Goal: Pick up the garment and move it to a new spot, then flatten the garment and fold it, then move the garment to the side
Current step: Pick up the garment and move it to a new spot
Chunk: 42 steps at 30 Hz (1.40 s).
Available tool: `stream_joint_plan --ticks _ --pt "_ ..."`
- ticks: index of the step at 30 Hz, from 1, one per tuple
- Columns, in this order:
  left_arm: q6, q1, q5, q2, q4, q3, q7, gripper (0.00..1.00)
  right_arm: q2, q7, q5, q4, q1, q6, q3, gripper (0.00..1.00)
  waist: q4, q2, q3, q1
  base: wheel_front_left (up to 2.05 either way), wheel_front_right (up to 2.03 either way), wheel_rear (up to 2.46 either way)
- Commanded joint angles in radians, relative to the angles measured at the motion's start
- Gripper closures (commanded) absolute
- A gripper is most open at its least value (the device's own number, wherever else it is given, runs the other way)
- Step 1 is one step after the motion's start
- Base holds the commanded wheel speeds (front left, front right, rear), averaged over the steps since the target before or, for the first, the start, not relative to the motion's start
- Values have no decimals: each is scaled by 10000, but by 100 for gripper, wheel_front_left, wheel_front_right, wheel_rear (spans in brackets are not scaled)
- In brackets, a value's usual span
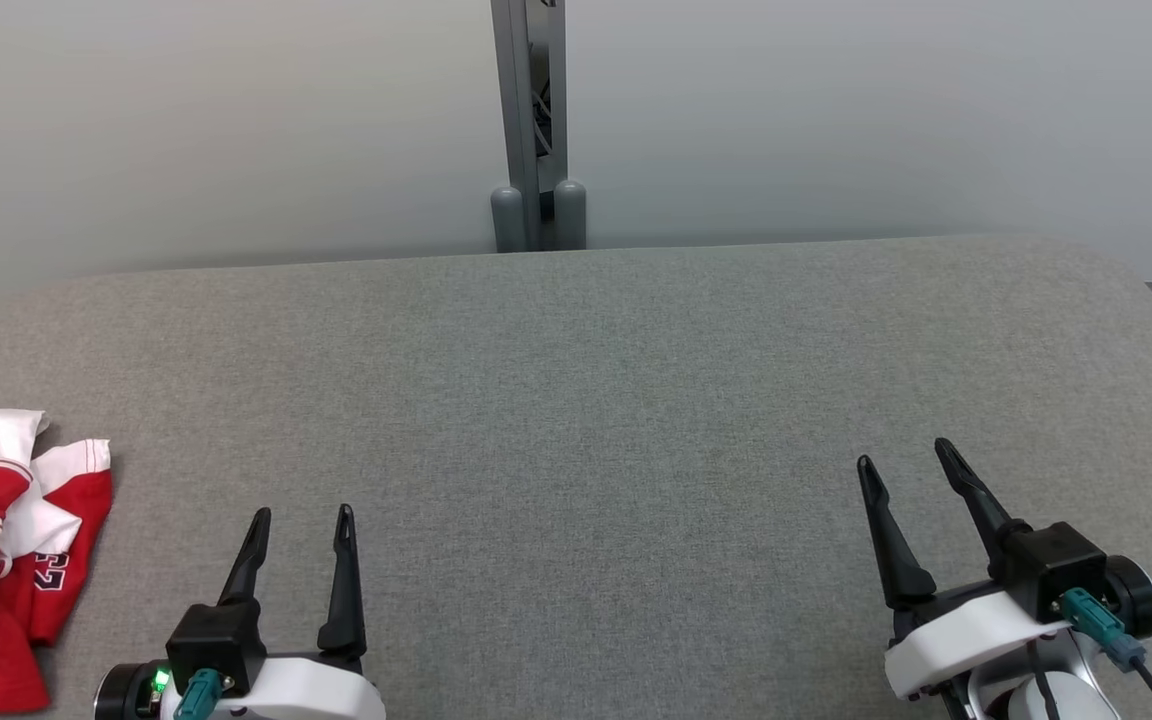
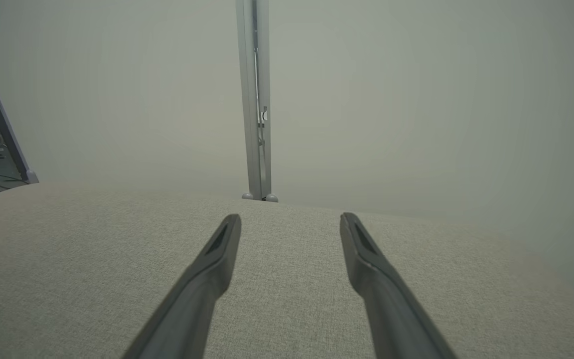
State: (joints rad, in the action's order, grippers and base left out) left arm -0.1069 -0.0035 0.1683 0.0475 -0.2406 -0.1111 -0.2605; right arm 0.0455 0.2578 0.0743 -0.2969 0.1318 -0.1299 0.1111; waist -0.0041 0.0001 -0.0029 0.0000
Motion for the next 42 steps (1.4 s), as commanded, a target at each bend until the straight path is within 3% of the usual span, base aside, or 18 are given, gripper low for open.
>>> stream_joint_plan --ticks 1,17,24,30,42 --pt "-43 78 -89 52 16 18 -59 0 92 101 -77 -11 55 -15 8 0 -10 -1 6 0 0 0 0" --pt "-41 55 56 52 -18 -55 -59 0 87 93 -69 -73 59 -15 -67 0 -17 -1 41 0 0 0 0" --pt "-54 -105 -34 51 14 1 -59 0 79 91 44 51 -28 -15 1 0 312 -1 95 0 0 0 0" --pt "23 -91 -134 49 50 150 -59 0 82 91 111 186 -143 -15 122 0 929 -1 147 0 0 0 0" --pt "107 217 -212 51 171 366 -48 0 79 90 87 359 -309 -10 398 0 3089 -1 -36 0 0 0 0"
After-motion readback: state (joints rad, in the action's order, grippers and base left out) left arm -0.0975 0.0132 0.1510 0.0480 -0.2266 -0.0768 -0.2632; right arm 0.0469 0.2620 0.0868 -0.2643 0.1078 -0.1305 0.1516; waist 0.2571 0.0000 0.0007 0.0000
